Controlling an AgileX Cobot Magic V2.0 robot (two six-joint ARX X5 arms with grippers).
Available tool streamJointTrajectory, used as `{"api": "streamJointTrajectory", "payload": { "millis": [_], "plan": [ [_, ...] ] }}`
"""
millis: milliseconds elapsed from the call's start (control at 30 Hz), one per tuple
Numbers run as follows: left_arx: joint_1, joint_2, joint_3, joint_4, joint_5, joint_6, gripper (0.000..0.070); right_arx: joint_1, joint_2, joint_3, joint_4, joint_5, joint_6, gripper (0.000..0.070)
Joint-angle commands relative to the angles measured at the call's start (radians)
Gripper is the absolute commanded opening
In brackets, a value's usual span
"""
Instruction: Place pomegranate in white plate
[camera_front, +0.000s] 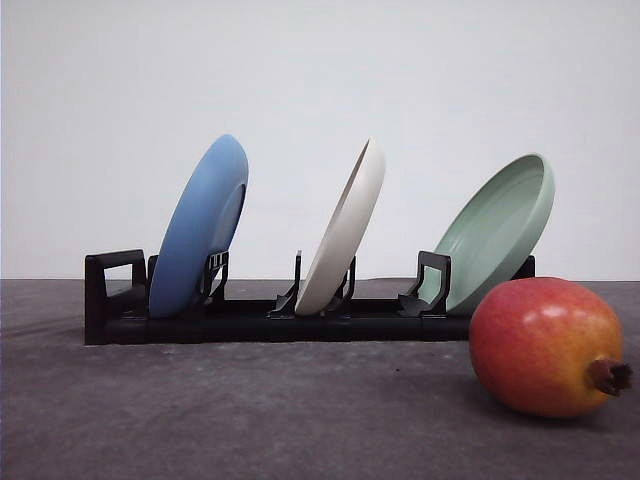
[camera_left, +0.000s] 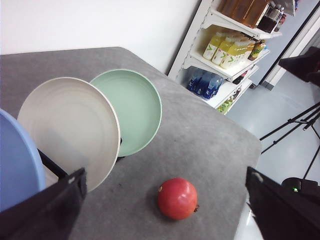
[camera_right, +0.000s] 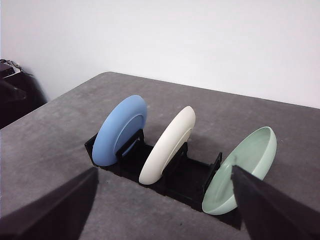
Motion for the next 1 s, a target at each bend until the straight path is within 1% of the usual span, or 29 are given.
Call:
{"api": "streamJointTrajectory", "payload": {
  "millis": [0,133,300,367,467,533,700,767,833,967],
  "plan": [
    [-0.017,0.024,0.023,0.011,-0.017,0.024,0.0638,0.001,0.003,0.018,0.007,0.000,0.001,0.0558],
    [-0.085,0.078,0.027,0.013,-0.155,0.019,0.0637,0.005,0.003,0.018,0.007,0.000,0.048,0.0557],
    [-0.223,0.188,0.086,0.005,-0.331,0.022,0.0638,0.014,0.004,0.018,0.007,0.000,0.064,0.0557],
    [-0.280,0.249,0.139,-0.011,-0.402,0.022,0.0638,0.016,0.004,0.018,0.007,0.000,0.066,0.0557],
    [-0.347,0.355,0.243,-0.058,-0.485,0.022,0.0638,0.025,0.004,0.018,0.007,0.000,0.068,0.0557],
    [-0.384,0.427,0.318,-0.094,-0.528,0.022,0.0637,0.030,0.004,0.018,0.006,0.000,0.068,0.0557],
    [-0.468,0.615,0.513,-0.195,-0.689,0.022,0.0637,0.035,0.004,0.018,-0.002,0.001,0.068,0.0557],
    [-0.495,0.684,0.576,-0.215,-0.736,0.022,0.0637,0.035,0.004,0.018,-0.009,0.001,0.068,0.0557],
    [-0.517,0.739,0.616,-0.214,-0.758,0.022,0.0637,0.035,0.004,0.018,-0.015,0.000,0.068,0.0557],
    [-0.552,0.828,0.644,-0.183,-0.809,0.022,0.0637,0.034,0.004,0.018,-0.022,0.001,0.068,0.0557]
  ]
}}
